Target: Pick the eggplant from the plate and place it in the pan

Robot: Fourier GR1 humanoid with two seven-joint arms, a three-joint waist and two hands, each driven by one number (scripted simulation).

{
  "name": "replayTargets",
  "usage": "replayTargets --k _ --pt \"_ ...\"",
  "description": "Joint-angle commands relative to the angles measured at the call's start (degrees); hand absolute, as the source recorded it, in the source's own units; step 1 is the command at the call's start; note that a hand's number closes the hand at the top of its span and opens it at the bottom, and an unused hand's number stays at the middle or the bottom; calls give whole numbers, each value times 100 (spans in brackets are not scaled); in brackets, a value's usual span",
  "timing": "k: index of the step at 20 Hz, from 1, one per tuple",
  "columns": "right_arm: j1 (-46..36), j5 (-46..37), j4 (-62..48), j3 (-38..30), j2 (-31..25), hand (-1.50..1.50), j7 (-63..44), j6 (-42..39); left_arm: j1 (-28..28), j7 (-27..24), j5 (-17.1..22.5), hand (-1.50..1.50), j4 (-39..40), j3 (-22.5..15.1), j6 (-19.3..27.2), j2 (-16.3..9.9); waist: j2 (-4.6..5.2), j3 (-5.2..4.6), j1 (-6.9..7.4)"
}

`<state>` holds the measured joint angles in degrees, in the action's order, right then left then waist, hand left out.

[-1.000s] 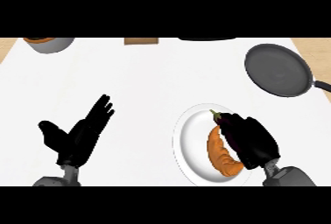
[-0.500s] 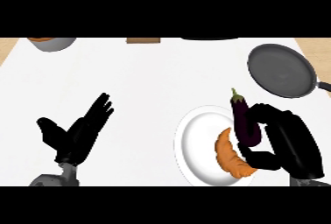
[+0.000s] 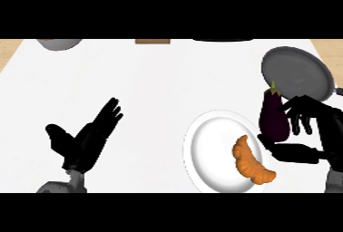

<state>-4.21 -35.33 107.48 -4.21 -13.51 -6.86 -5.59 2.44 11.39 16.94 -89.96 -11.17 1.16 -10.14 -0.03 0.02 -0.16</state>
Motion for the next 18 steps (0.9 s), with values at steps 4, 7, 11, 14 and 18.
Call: replayTargets --k 4,7,11,14,18 --pt "-801 -507 -1750 -404 -186 150 811 795 290 -301 -262 0 513 21 -70 252 18 -1 41" --pt "-1414 -494 -3165 -897 -637 150 1603 1169 52 182 -171 0 -115 -22 61 177 34 6 132" --pt "-2017 -467 -4420 -1217 -539 150 2215 2044 185 -40 -42 0 249 233 -183 133 45 5 121" --pt "-2626 -601 -5405 -1544 -689 150 2330 2682 304 30 -195 0 295 71 -152 206 63 10 177" --pt "-3416 -327 -6613 -2047 -933 150 2649 3164 342 -14 -95 0 331 155 -336 147 84 12 228"
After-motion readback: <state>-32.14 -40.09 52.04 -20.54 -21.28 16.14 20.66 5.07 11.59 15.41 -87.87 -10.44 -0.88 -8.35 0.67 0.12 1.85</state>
